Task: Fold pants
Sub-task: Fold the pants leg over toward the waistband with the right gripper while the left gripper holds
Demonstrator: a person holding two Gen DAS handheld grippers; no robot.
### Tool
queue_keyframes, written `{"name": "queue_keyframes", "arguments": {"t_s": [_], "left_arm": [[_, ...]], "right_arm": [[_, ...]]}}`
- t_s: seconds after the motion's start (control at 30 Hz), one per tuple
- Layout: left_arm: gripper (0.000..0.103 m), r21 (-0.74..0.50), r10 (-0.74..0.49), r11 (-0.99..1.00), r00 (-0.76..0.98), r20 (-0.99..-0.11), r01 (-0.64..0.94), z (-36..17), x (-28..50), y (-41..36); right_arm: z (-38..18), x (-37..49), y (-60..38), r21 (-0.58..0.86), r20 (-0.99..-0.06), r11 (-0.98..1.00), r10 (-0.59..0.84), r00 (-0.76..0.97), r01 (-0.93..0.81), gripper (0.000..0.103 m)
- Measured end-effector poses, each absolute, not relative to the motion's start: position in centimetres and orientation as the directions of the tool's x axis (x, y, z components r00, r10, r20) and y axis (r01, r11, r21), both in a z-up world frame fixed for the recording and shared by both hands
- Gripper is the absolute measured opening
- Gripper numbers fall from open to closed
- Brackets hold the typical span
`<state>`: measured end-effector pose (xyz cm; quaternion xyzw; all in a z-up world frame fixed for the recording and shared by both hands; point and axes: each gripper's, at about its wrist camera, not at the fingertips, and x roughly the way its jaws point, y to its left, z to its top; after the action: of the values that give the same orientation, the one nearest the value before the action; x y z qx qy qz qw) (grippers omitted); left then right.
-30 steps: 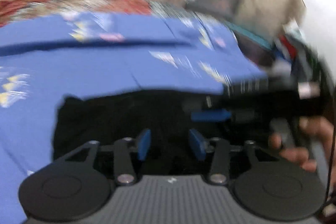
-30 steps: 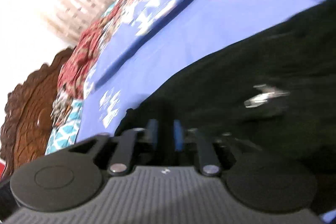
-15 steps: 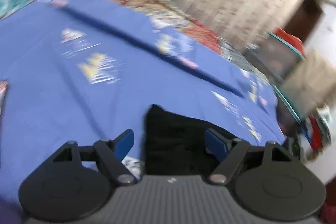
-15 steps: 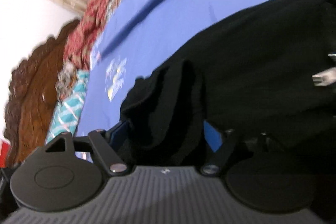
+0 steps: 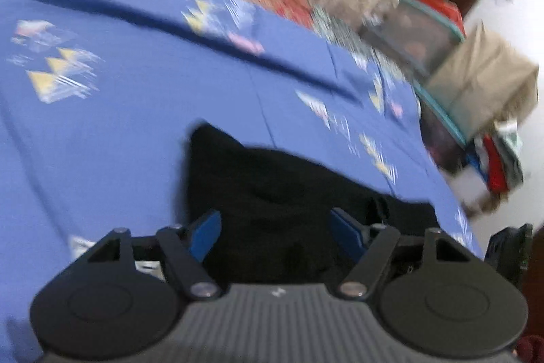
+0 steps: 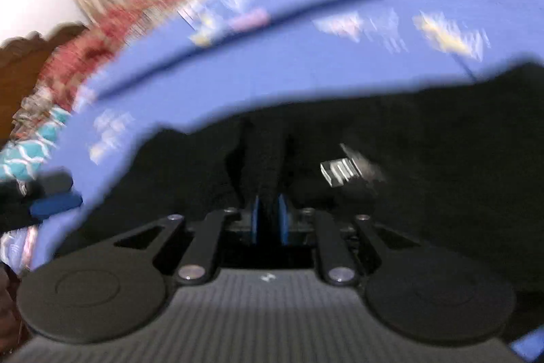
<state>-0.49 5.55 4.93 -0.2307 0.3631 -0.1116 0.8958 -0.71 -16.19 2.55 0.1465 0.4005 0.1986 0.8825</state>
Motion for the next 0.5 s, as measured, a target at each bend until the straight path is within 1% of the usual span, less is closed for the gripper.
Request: {"name": "queue_keyframes", "arguments": {"t_s": [0.03, 0.1, 0.13, 0.17, 0.2, 0.27, 0.3, 0.33, 0.4, 0.47, 0.5], "left_arm": [[0.067, -0.446, -0.352, 0.894, 0.677, -0.647, 0.038, 4.1, 0.3, 4.3], [0.067, -0.285, -0.244, 0.958, 0.605, -0.758, 0.03, 1.9, 1.5, 2.0], [0.069, -0.227, -0.206, 0.973, 0.594, -0.778, 0.041, 0.8, 1.7, 1.2], [0.07, -0.184, -0.186, 0.98, 0.63, -0.754, 0.068, 0.6, 1.2, 0.6], [0.071, -0.156, -0.172, 0.984, 0.64, -0.749, 0.083, 0.5, 0.9, 0.2], [0.071, -0.136, -0.159, 0.987, 0.643, -0.749, 0.087, 0.5, 0.5, -0.1], [0.071, -0.138, -0.159, 0.987, 0.64, -0.752, 0.082, 0.6, 0.5, 0.1], [0.071, -0.141, -0.16, 0.987, 0.638, -0.753, 0.08, 0.6, 0.4, 0.1], [0.071, -0.14, -0.161, 0.987, 0.63, -0.76, 0.084, 0.6, 0.3, 0.3], [0.071, -0.14, -0.161, 0.987, 0.625, -0.764, 0.084, 1.1, 0.1, 0.3], [0.071, -0.152, -0.166, 0.985, 0.616, -0.77, 0.076, 1.5, 0.0, 0.5]], "right_arm": [[2.6, -0.9, -16.7, 0.445, -0.633, 0.867, 0.481, 0.606, -0.223, 0.017], [3.8, -1.3, -17.7, 0.467, -0.587, 0.858, 0.483, 0.65, -0.215, 0.022], [4.7, -1.5, -18.2, 0.478, -0.548, 0.846, 0.498, 0.672, -0.237, 0.022], [5.3, -1.8, -18.3, 0.487, -0.52, 0.833, 0.518, 0.679, -0.262, 0.022], [6.0, -1.8, -18.0, 0.499, -0.494, 0.813, 0.55, 0.673, -0.299, 0.022], [6.2, -1.9, -17.0, 0.526, -0.474, 0.771, 0.617, 0.628, -0.36, 0.022], [5.7, -1.8, -16.5, 0.541, -0.481, 0.751, 0.646, 0.592, -0.379, 0.022], [4.9, -1.5, -15.7, 0.546, -0.509, 0.747, 0.655, 0.559, -0.379, 0.022], [1.8, -0.5, -14.2, 0.512, -0.636, 0.8, 0.597, 0.489, -0.312, 0.02], [0.8, -0.1, -15.4, 0.578, -0.598, 0.771, 0.623, 0.504, -0.267, 0.02], [1.0, 0.3, -15.7, 0.597, -0.601, 0.761, 0.635, 0.486, -0.255, 0.021]]}}
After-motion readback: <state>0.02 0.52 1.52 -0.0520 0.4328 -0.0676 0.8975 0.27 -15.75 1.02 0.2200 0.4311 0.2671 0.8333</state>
